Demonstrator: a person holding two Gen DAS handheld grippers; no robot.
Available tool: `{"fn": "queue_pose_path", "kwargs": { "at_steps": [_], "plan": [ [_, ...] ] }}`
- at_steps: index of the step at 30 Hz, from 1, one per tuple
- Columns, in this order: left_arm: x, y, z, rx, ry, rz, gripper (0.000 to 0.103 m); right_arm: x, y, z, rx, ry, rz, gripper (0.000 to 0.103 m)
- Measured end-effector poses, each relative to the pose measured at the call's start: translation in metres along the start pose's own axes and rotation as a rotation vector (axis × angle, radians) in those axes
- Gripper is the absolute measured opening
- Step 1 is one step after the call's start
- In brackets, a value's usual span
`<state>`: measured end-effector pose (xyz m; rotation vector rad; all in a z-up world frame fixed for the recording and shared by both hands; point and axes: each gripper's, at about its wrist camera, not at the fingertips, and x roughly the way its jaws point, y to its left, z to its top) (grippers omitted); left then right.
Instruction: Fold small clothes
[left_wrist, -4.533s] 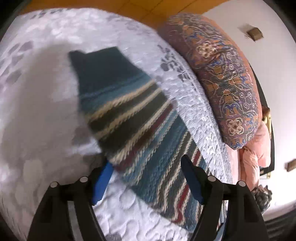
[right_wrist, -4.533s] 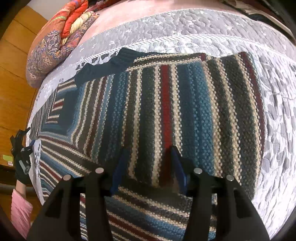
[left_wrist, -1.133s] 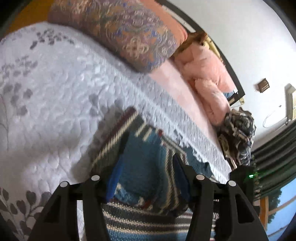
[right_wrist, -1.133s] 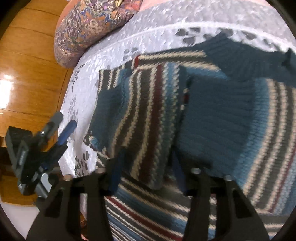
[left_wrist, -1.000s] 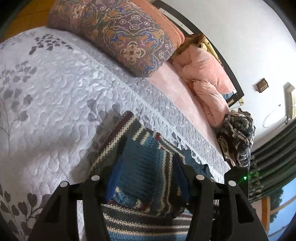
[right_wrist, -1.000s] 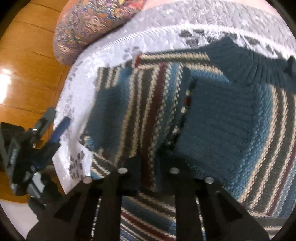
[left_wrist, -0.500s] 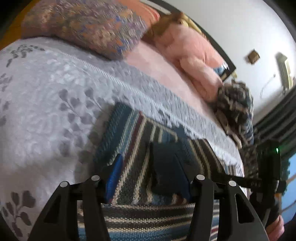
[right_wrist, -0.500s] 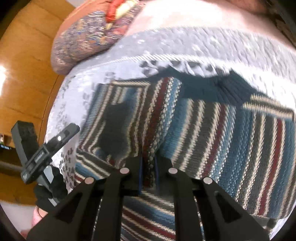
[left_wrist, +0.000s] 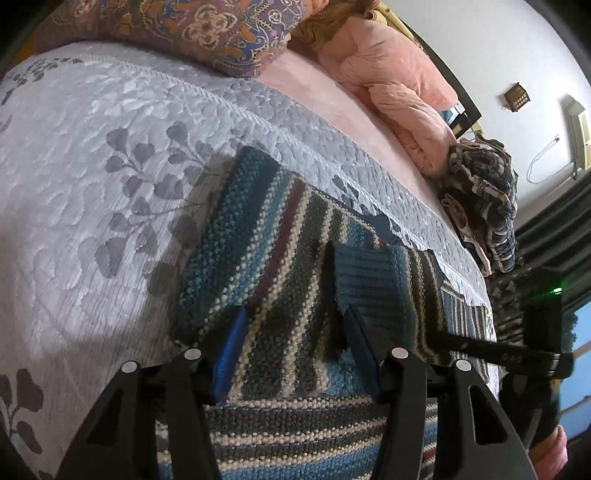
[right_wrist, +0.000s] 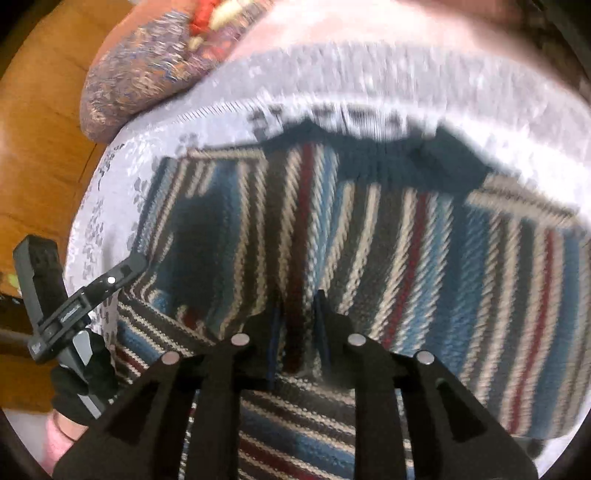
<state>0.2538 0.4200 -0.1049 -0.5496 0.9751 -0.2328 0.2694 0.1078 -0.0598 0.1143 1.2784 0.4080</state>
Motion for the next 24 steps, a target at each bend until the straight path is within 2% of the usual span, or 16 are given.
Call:
{"fn": "queue_pose_path", "kwargs": {
  "at_steps": [2, 3, 5, 9, 11, 13, 17, 20, 22, 24],
  "plan": [
    [0.0, 0.001, 0.002, -0.011, 0.01, -0.003, 0.056, -0.013, 0.012, 0.001, -0.059, -0.041, -0.041, 0.025],
    [0.001, 0.001, 0.002, -0.018, 0.011, -0.008, 0.056, -0.018, 0.023, 0.001, -0.092, -0.046, -0.031, 0.03],
    [0.001, 0.003, 0.002, -0.028, 0.013, -0.016, 0.057, -0.015, 0.044, -0.001, -0.162, -0.016, 0.012, 0.034],
    [0.003, 0.004, 0.002, -0.026, 0.018, -0.024, 0.057, 0.011, 0.082, -0.005, -0.253, 0.053, 0.036, 0.042],
    [0.003, 0.006, 0.002, -0.038, 0.018, -0.032, 0.057, 0.025, 0.093, -0.005, -0.277, 0.071, 0.018, 0.042],
    [0.004, 0.008, 0.003, -0.048, 0.02, -0.041, 0.057, 0.041, 0.102, -0.007, -0.304, 0.095, -0.028, 0.046],
    [0.006, 0.008, 0.002, -0.041, 0.022, -0.041, 0.057, 0.061, 0.106, -0.012, -0.331, 0.105, -0.083, 0.05],
    [0.007, 0.007, 0.002, -0.032, 0.023, -0.035, 0.057, 0.065, 0.103, -0.012, -0.346, 0.091, -0.115, 0.035],
    [0.007, 0.007, 0.001, -0.028, 0.023, -0.034, 0.057, 0.061, 0.1, -0.008, -0.319, 0.086, -0.097, 0.014],
    [0.007, 0.007, 0.001, -0.026, 0.023, -0.034, 0.057, 0.052, 0.089, -0.003, -0.264, 0.077, -0.051, 0.0]
  ]
}}
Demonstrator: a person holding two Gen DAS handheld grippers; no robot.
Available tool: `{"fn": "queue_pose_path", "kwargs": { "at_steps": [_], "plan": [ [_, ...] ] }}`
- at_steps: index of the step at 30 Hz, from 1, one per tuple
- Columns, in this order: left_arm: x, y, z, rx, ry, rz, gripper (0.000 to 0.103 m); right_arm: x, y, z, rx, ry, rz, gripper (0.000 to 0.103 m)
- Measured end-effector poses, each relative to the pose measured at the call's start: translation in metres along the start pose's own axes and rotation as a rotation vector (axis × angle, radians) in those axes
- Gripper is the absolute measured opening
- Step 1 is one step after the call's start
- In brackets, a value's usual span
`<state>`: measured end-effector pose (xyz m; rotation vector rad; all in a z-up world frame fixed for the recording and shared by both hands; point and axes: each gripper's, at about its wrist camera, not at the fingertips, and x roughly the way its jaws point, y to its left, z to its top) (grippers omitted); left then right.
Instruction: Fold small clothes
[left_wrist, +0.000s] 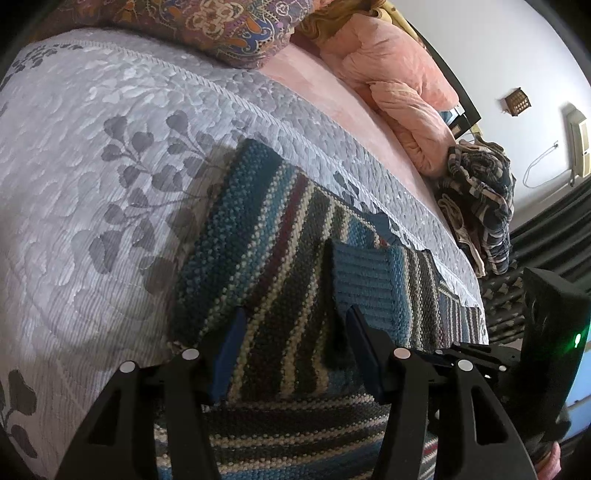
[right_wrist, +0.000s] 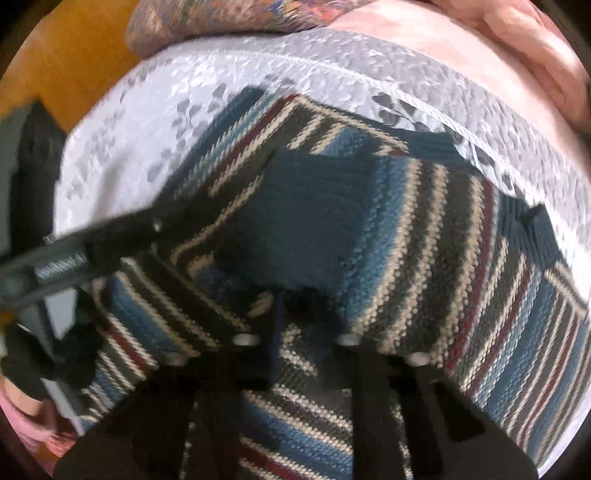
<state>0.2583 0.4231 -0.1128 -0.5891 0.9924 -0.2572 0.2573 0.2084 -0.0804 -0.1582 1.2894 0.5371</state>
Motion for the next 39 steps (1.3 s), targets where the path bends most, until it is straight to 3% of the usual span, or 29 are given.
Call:
{"fn": "queue_pose_path", "kwargs": {
  "at_steps": [6, 9, 13, 16, 17, 19, 23, 25, 29, 30, 31, 33, 36, 39],
  "plan": [
    [0.001, -0.001, -0.001, 0.009, -0.001, 0.009, 0.057, -0.048, -0.053, -0.011, 0.184, -0.097, 0.124, 0.0],
    [0.002, -0.002, -0.001, 0.01, -0.002, 0.019, 0.057, -0.064, -0.07, -0.015, 0.202, -0.12, 0.137, 0.0],
    [-0.005, 0.002, 0.003, -0.054, -0.015, -0.018, 0.058, -0.063, -0.061, -0.014, 0.163, -0.095, 0.155, 0.004],
    [-0.016, 0.01, 0.009, -0.101, -0.044, -0.018, 0.058, -0.044, -0.033, -0.005, 0.118, -0.06, 0.168, 0.006],
    [-0.021, 0.012, 0.012, -0.103, -0.065, -0.005, 0.058, -0.036, -0.021, -0.001, 0.104, -0.048, 0.162, 0.01],
    [-0.025, 0.015, 0.013, -0.102, -0.081, 0.002, 0.058, -0.025, -0.004, 0.004, 0.084, -0.035, 0.151, 0.038],
    [-0.017, 0.024, 0.011, -0.128, -0.059, -0.027, 0.058, -0.004, 0.033, 0.017, 0.008, -0.026, 0.065, 0.048],
    [-0.014, 0.023, 0.01, -0.119, -0.06, -0.027, 0.058, 0.009, 0.045, 0.021, -0.031, -0.01, -0.025, 0.063],
    [-0.014, 0.023, 0.009, -0.113, -0.06, -0.03, 0.058, 0.024, 0.054, 0.018, -0.085, -0.008, -0.13, 0.055],
    [-0.014, 0.024, 0.009, -0.115, -0.06, -0.032, 0.058, 0.024, 0.056, 0.018, -0.097, -0.015, -0.167, 0.037],
    [-0.014, 0.025, 0.008, -0.114, -0.061, -0.032, 0.058, 0.023, 0.055, 0.018, -0.1, -0.016, -0.168, 0.03],
    [-0.014, 0.024, 0.008, -0.107, -0.061, -0.029, 0.058, 0.02, 0.045, 0.019, -0.06, -0.017, -0.153, 0.014],
    [-0.013, 0.023, 0.007, -0.095, -0.062, -0.02, 0.058, 0.0, 0.019, 0.021, 0.047, -0.038, -0.026, 0.011],
    [-0.013, 0.022, 0.006, -0.086, -0.061, -0.011, 0.058, -0.028, -0.005, 0.018, 0.109, -0.086, 0.032, 0.011]
  ]
}}
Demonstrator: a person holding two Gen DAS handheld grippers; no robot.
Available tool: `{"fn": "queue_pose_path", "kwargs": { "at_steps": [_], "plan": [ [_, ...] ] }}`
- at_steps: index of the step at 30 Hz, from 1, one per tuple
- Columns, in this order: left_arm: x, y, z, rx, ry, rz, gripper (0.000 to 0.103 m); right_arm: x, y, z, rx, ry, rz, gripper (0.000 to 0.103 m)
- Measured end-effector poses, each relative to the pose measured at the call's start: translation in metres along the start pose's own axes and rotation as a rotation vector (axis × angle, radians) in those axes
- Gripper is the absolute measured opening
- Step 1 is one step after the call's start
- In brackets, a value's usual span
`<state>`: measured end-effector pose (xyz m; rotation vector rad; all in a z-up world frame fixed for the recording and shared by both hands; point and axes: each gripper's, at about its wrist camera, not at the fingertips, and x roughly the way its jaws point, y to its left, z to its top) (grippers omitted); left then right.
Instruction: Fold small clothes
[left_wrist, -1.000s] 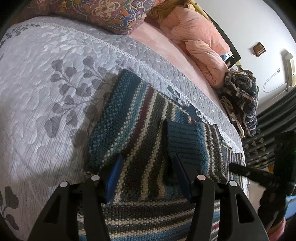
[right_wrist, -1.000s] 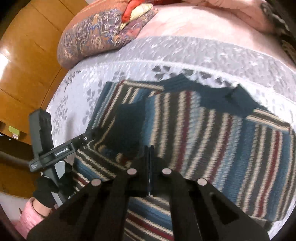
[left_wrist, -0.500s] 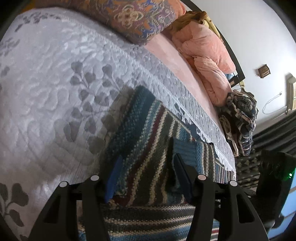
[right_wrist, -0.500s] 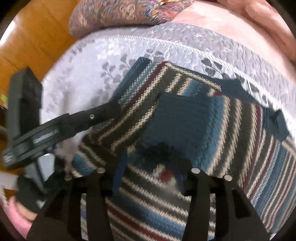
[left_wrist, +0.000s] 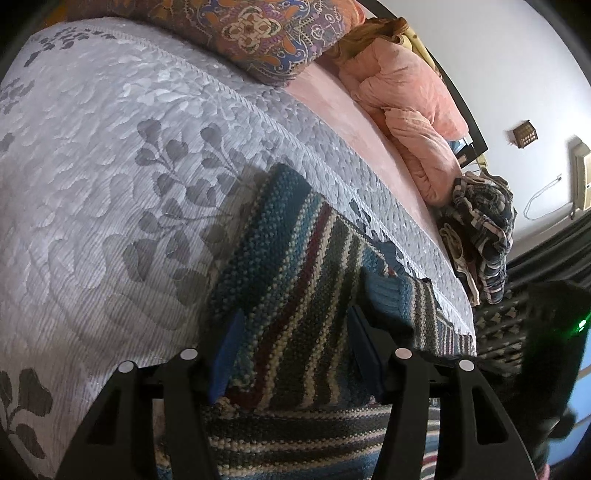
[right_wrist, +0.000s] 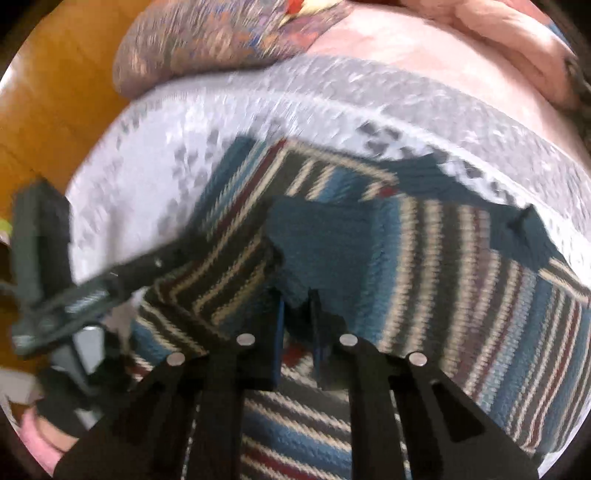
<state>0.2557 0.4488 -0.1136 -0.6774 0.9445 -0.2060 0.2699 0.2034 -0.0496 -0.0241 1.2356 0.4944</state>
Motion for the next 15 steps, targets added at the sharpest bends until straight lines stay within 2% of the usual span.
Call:
{"fn": "queue_pose_path", "kwargs": {
  "at_steps": [5, 11, 15],
  "plan": [
    [0.0, -0.003, -0.001, 0.017, -0.003, 0.014, 0.058, -0.049, -0.047, -0.008, 0.118, -0.07, 0.054, 0.011],
    [0.002, -0.005, -0.002, 0.036, -0.004, 0.032, 0.058, -0.092, -0.109, -0.032, 0.231, -0.118, 0.039, 0.011],
    [0.003, -0.007, -0.002, 0.058, -0.005, 0.046, 0.059, -0.11, -0.149, -0.051, 0.292, -0.138, -0.013, 0.011]
  ]
}}
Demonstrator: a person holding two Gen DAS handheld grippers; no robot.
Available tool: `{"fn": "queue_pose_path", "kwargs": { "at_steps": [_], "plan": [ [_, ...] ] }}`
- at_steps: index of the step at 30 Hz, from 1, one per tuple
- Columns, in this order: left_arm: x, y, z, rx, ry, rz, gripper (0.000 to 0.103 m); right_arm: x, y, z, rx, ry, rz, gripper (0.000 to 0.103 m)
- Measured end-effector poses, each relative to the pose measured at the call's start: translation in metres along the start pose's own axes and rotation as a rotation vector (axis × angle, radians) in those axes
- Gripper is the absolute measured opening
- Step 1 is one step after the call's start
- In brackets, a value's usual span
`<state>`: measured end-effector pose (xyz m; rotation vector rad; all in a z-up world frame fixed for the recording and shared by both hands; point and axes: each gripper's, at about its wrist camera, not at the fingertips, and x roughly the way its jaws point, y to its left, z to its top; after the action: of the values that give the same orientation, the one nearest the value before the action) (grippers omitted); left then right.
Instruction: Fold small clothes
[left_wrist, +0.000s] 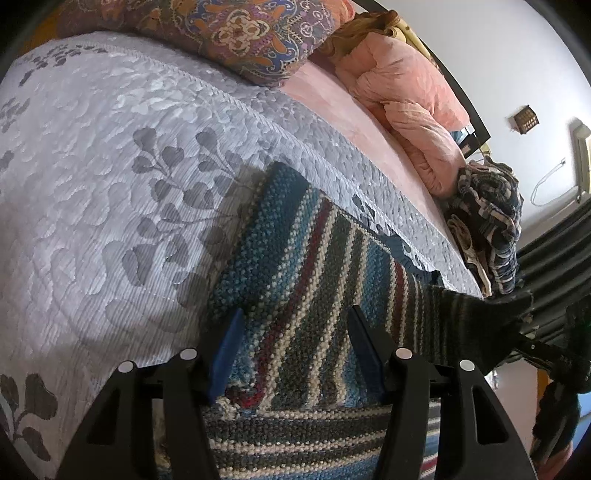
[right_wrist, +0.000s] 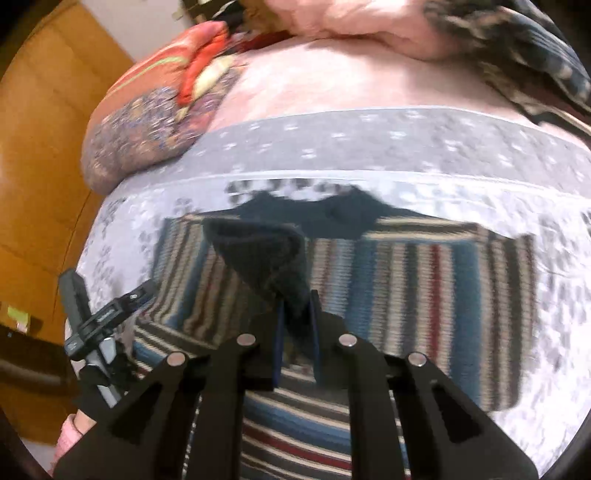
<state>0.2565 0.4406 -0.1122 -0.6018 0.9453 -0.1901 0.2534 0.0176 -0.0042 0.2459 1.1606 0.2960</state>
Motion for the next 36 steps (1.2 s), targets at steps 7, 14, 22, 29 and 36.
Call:
{"fn": "queue_pose_path", "kwargs": {
  "at_steps": [7, 14, 22, 29, 36],
  "plan": [
    [0.002, -0.002, 0.0, 0.012, -0.002, 0.017, 0.059, 0.02, -0.069, -0.022, 0.147, 0.076, -0.011, 0.012],
    [-0.002, -0.009, 0.002, 0.006, -0.008, 0.038, 0.059, 0.018, -0.113, -0.033, 0.247, 0.071, 0.031, 0.027],
    [0.001, -0.065, -0.006, 0.124, 0.015, -0.028, 0.059, 0.039, -0.114, -0.033, 0.294, 0.109, 0.134, 0.033],
    [0.025, -0.074, -0.024, 0.187, 0.097, 0.008, 0.06, 0.023, -0.102, -0.028, 0.227, 0.058, 0.125, 0.008],
    [0.028, -0.064, -0.024, 0.166, 0.111, -0.015, 0.059, 0.044, -0.102, -0.045, 0.21, 0.149, 0.008, 0.007]
  ]
}}
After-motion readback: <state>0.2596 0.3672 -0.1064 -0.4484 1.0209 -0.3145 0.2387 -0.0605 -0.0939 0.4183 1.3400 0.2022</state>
